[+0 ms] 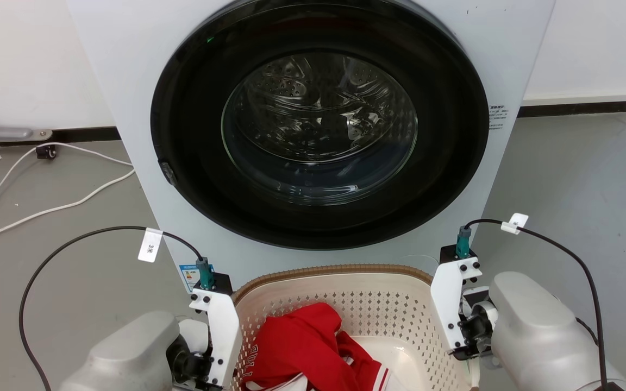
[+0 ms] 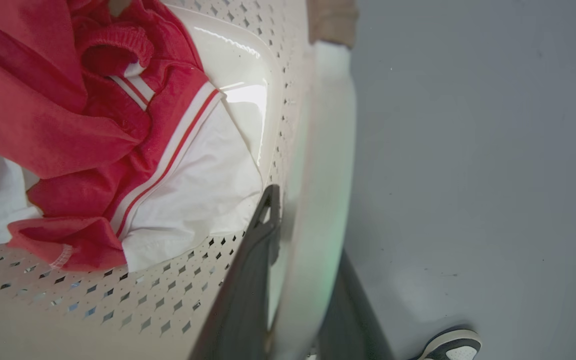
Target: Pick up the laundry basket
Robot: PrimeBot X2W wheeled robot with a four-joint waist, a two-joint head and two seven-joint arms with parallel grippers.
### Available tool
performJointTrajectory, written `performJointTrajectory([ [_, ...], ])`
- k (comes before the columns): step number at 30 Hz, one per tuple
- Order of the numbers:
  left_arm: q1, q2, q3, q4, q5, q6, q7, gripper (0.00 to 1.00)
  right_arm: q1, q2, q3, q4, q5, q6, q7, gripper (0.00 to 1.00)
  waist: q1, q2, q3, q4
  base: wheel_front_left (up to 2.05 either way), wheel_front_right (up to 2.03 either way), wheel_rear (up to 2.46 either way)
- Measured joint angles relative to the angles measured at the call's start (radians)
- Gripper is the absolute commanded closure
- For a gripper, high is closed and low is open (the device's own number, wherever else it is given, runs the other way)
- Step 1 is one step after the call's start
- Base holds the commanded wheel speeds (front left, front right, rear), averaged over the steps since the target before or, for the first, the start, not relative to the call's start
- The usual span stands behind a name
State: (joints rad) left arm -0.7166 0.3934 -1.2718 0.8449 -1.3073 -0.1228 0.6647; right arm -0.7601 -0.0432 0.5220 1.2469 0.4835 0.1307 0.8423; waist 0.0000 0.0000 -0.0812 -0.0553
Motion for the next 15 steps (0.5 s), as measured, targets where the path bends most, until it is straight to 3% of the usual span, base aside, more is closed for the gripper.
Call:
performJointTrajectory([
  [15, -0.005, -0.002, -0.002, 0.006, -0.007, 0.0, 0.001, 1.0, -0.006, 0.0, 0.015, 0.003, 0.01, 0.0, -0.005, 1.0, 0.0, 0.0, 0.001, 0.0, 0.0, 0.0, 0.0],
])
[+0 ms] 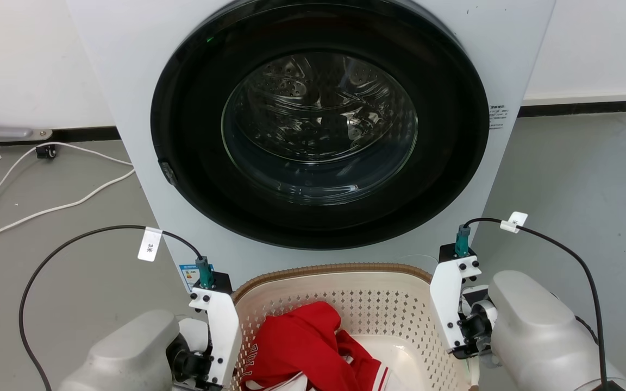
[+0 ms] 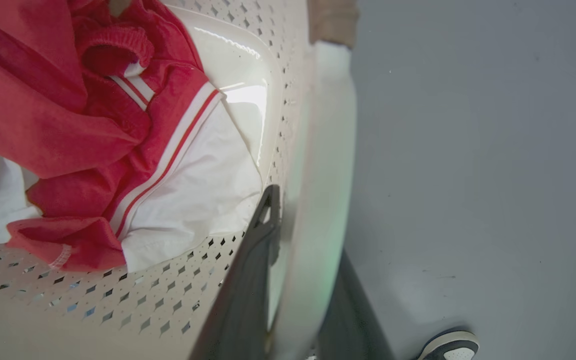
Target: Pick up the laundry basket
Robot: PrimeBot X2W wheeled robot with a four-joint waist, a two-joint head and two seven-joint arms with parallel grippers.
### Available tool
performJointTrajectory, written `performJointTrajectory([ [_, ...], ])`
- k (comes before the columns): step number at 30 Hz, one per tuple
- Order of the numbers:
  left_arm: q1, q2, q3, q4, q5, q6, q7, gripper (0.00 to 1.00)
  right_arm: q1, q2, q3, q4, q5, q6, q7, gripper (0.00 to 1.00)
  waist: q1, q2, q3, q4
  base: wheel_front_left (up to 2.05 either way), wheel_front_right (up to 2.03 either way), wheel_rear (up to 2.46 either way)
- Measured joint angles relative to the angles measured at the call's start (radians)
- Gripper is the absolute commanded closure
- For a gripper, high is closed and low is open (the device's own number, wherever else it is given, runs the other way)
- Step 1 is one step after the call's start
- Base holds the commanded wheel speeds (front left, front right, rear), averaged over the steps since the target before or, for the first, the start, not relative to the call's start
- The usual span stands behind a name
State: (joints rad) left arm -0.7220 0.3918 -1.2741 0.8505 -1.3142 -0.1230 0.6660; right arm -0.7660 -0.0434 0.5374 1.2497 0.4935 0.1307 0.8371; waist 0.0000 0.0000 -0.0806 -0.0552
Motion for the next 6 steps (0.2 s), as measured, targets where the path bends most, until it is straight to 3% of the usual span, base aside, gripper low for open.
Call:
performJointTrajectory([
  [6, 0.0, 0.0, -0.001, 0.0, 0.0, 0.0, 0.002, 1.0, -0.001, 0.0, 0.003, 0.002, 0.004, 0.0, 0.0, 1.0, 0.0, 0.0, -0.001, 0.0, 0.0, 0.0, 0.0],
])
